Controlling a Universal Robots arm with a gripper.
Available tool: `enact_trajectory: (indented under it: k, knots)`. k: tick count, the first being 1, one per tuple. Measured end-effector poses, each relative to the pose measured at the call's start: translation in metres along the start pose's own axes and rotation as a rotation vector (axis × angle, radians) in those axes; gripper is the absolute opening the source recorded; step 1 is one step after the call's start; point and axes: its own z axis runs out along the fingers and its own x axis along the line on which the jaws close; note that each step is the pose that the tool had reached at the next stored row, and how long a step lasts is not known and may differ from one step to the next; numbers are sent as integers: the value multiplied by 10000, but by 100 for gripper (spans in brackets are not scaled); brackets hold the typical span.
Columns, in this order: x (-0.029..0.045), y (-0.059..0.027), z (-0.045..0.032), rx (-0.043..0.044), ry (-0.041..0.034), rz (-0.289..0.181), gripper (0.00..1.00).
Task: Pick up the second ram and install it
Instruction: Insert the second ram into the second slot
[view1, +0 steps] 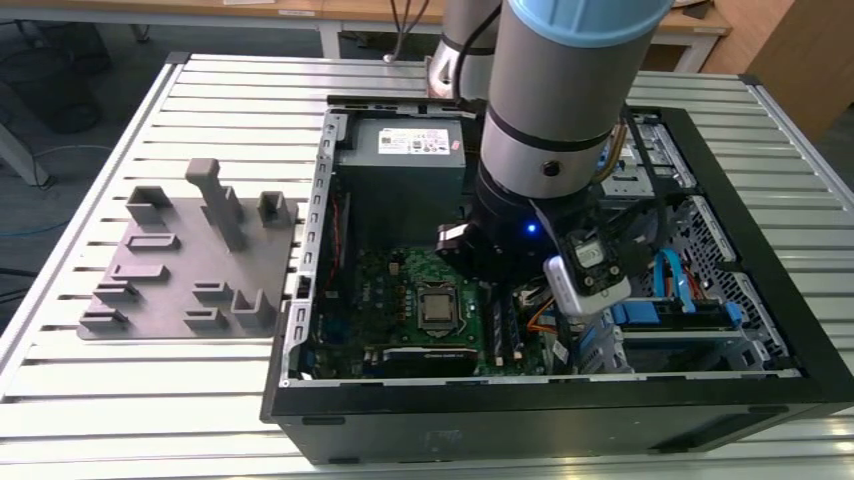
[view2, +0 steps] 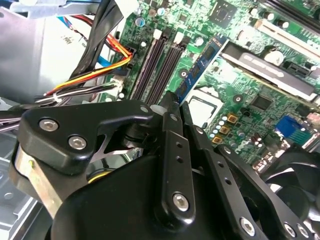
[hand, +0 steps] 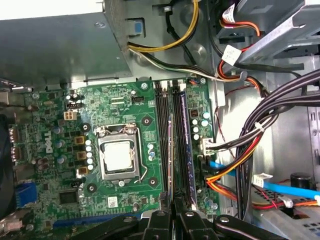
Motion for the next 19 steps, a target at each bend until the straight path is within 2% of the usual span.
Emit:
enact_trajectory:
  k: [6,19]
  knots:
    - [-46,28,32,-1,11,-22,14]
    - [-51,28,112,2,16,-22,14]
